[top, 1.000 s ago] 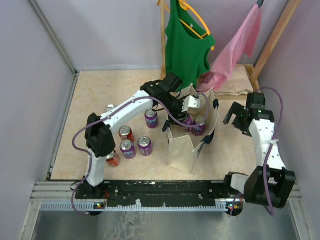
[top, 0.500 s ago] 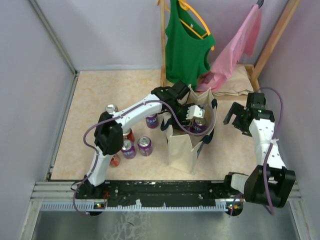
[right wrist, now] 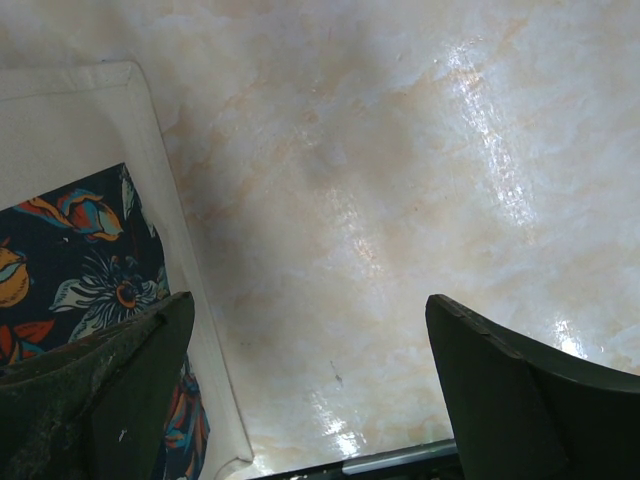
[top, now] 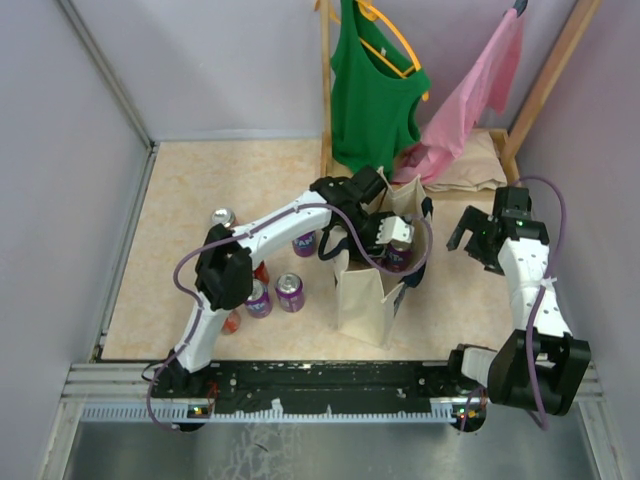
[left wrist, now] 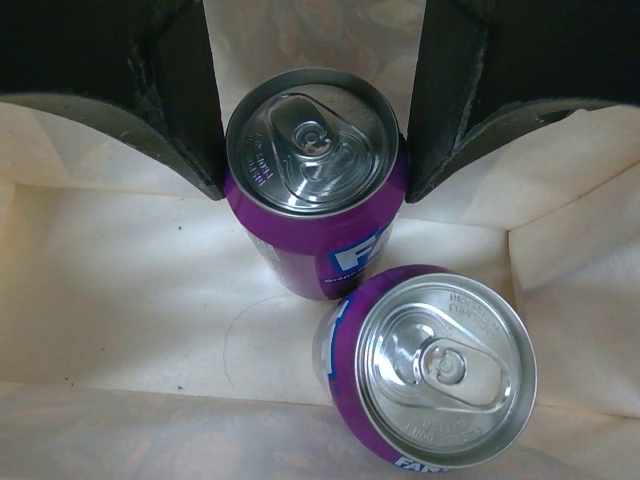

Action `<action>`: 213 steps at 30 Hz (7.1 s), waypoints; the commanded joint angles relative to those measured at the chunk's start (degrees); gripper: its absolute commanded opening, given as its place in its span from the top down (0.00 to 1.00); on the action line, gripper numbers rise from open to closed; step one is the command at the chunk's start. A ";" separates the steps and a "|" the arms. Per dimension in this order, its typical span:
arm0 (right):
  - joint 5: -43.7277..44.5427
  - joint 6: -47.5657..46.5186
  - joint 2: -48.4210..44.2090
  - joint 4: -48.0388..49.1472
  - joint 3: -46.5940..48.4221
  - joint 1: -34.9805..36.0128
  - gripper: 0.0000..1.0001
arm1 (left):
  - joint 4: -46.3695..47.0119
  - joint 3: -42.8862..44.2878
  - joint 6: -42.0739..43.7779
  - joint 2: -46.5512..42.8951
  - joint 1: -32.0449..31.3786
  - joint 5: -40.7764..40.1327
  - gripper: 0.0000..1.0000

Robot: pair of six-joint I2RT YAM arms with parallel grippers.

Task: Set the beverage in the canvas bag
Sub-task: Place the drink in the canvas bag, then pick up the drink from the center of the board, then place the drink in the canvas bag.

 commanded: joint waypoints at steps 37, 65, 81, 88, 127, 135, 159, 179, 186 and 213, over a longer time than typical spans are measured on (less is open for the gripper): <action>-1.01 -1.46 0.69 1.77 -0.16 -1.21 0.01 | -0.81 4.42 0.10 2.55 -0.88 6.54 1.00; -1.08 -1.54 2.44 1.58 2.05 -1.15 0.01 | 4.66 2.23 -0.67 2.67 -0.13 3.60 0.32; -1.40 -1.36 2.57 1.35 1.86 -1.18 0.01 | 11.57 1.77 -3.69 -1.46 -0.15 0.27 0.03; -1.80 -1.04 2.34 1.47 1.50 -1.17 0.01 | 13.99 -2.19 -4.66 -7.10 0.05 -1.91 0.02; -0.38 1.01 2.02 2.01 2.86 -1.17 0.01 | 11.45 -16.64 -37.44 -19.53 27.18 -5.74 0.04; -0.40 0.59 1.64 1.36 2.88 -1.17 0.01 | 7.47 -17.41 -33.49 -15.87 23.65 -4.50 0.01; -0.61 0.84 0.03 1.68 0.18 -1.17 0.01 | 1.46 -17.65 -29.55 -10.91 19.34 -11.49 1.00; -1.37 1.36 -1.17 2.15 -1.37 -1.18 0.01 | 30.99 10.16 -35.42 -18.05 15.90 3.09 1.00; -2.10 1.52 -2.07 2.55 -2.93 -1.17 0.01 | 24.64 8.04 -28.45 -20.67 7.84 11.97 1.00; -1.88 1.14 -3.58 3.33 -5.34 -1.26 0.01 | 10.22 9.95 -7.42 -7.11 4.35 7.88 1.00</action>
